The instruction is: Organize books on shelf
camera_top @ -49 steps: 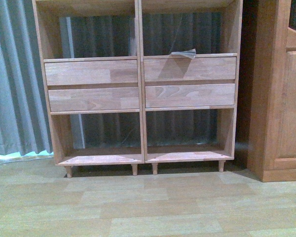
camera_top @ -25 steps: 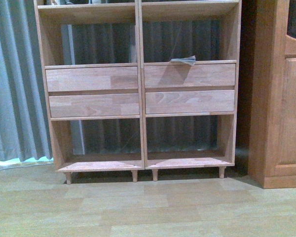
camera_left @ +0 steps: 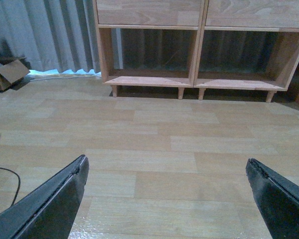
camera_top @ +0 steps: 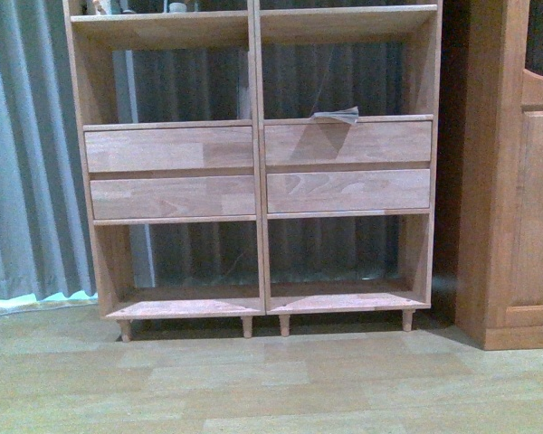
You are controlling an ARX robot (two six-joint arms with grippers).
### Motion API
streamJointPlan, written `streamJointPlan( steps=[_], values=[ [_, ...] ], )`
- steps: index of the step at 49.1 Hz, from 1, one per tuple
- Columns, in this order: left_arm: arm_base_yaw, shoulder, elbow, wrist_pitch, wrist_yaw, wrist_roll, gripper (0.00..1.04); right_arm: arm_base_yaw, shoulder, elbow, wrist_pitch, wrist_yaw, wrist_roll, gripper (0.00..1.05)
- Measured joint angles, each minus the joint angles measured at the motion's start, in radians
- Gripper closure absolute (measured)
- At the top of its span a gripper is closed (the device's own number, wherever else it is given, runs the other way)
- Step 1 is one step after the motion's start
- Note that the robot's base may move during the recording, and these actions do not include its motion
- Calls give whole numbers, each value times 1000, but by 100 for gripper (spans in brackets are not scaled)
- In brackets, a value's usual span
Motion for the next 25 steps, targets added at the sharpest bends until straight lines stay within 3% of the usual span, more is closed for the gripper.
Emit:
streamJointPlan(
  steps=[25],
  values=[
    [0, 0, 0, 0, 0, 0, 7, 0, 0, 0, 0, 0, 0, 7]
  ],
)
